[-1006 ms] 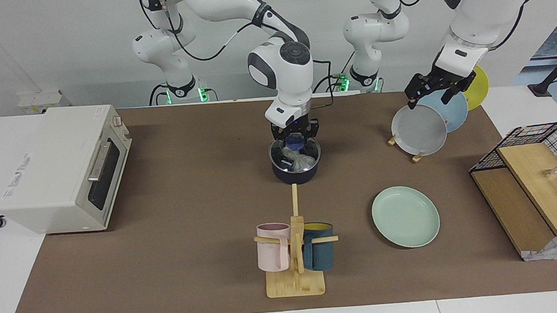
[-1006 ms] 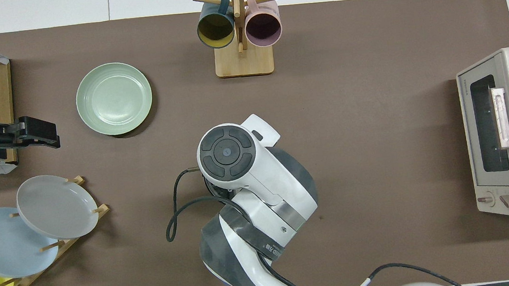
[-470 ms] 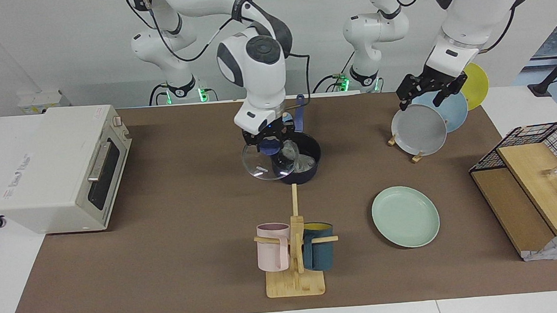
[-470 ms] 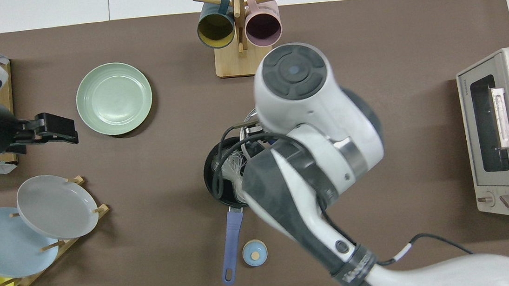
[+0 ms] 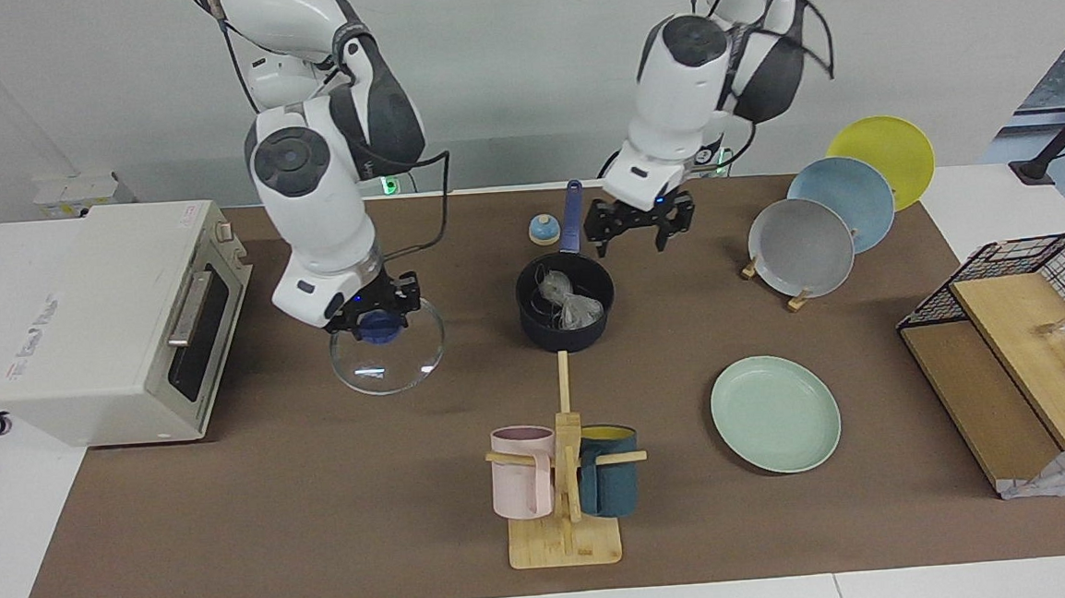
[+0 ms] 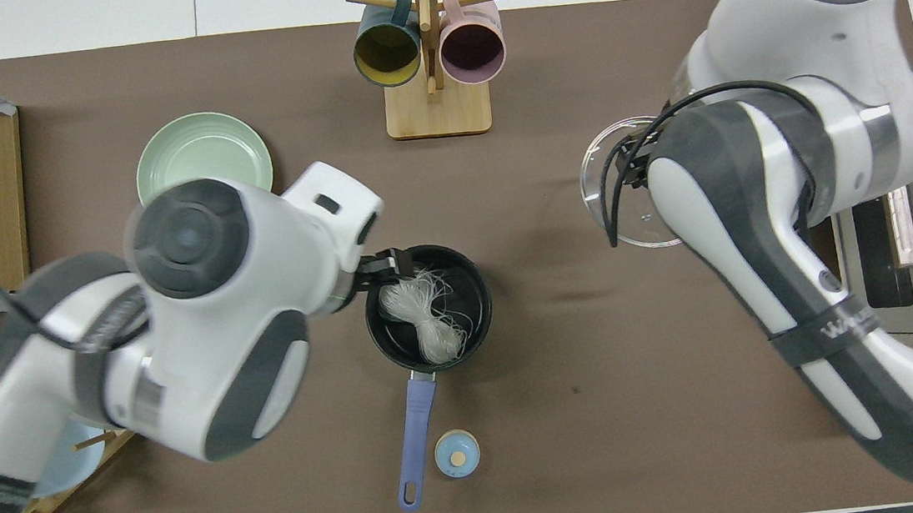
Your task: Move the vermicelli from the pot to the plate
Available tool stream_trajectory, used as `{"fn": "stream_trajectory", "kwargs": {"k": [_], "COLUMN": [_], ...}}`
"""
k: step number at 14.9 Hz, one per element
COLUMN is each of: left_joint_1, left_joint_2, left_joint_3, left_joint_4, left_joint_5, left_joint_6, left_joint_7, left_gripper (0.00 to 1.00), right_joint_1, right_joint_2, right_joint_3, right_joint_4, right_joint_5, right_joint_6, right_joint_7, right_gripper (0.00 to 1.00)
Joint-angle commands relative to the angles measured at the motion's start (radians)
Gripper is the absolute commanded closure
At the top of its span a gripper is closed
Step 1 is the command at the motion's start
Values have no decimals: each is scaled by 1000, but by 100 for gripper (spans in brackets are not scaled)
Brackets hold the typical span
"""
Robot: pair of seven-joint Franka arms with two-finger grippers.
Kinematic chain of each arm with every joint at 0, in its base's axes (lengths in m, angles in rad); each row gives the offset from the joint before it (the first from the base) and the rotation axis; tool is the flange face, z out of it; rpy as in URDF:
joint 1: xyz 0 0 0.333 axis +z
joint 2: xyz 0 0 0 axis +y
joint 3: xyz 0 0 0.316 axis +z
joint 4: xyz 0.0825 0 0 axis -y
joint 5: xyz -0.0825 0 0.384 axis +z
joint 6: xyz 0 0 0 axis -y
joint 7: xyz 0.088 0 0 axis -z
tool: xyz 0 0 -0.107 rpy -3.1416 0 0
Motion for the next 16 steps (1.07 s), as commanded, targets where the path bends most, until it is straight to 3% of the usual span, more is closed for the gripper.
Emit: {"fn": "stream_trajectory", "kwargs": {"k": [1, 5, 9, 16], "left_joint_1": [-65, -108, -123, -140], "left_joint_2": [67, 107, 145, 206], "left_joint_3": [22, 22, 24, 25], "left_joint_4": [-41, -91, -95, -95], "left_joint_5": [-6, -5, 8, 26], "left_joint_6": [88, 177, 212, 250], "left_joint_7": [-42, -75, -73, -75], "left_gripper": [0, 0, 0, 0], "right_joint_1": [-56, -76, -138, -174], "right_joint_2": [-51, -134, -143, -146], "right_joint_3": [9, 11, 11, 11], "right_joint_4": [-108, -353, -453, -558], "right_joint_5": [-2, -76, -76, -73], "right_joint_6": [55, 279, 408, 500], "right_joint_7": [-91, -103, -175, -203], "right_gripper": [61, 61, 61, 60]}}
